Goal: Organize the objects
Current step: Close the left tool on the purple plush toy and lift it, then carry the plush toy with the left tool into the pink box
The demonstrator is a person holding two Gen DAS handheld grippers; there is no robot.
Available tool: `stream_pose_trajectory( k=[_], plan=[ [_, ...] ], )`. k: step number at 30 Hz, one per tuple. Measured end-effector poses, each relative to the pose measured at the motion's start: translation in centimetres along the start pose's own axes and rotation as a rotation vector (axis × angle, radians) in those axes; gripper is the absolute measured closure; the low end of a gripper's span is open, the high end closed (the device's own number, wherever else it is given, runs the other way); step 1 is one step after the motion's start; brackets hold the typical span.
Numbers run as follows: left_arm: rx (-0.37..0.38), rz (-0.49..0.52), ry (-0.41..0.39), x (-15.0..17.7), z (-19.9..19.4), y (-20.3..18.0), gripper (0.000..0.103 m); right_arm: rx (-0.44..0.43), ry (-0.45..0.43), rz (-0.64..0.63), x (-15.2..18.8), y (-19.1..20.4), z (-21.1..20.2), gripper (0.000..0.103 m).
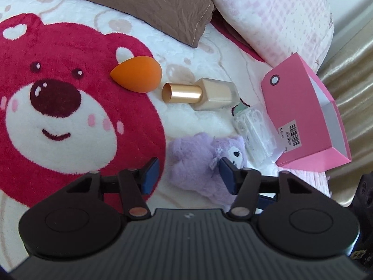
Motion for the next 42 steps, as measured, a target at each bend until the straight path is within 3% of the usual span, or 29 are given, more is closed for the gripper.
stream_pose_trajectory(
  k=[5, 11, 16, 29, 35, 42],
  plan=[
    [-0.02, -0.014, 0.026, 0.2, -0.1, -0.4, 0.075, -0.043, -0.039, 0.041, -1.4, -0.7, 1.9, 0.046],
    [0.01, 0.007, 0.033, 0.9, -1.8, -2.0, 0.076, 0.009, -0.015, -0.034, -1.6, 0.6, 0.4, 0.052],
    [0.049, 0.107, 0.039, 1.7, -4.9, -6.1, 0.076, -0.001, -0.02, -0.027, -1.3, 1.0, -4.7, 0.052],
    [0.136, 0.327, 0.028, 1.9, -10.8, -19.9, 0.076, 0.09, -0.1, -0.083, -2.2, 0.4, -19.2, 0.052],
    [0.186, 0.412, 0.034, 0.7, -10.3, -26.2, 0.075, 0.168, -0.134, -0.089, -3.2, -2.0, -24.3, 0.052],
    [0.212, 0.451, 0.049, -0.4, -7.3, -31.8, 0.074, 0.251, -0.175, -0.035, -2.7, -6.8, -26.9, 0.052]
  ],
)
Point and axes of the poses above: each gripper's, at about its wrist camera, not at the fingertips, and z roughly the way its jaws point, y to its left, x to its underside, the point moved 5 cm from there along z, roughly the way its jaws point, and after that the axes turned 6 degrees about -x, right-handed, at the moved point
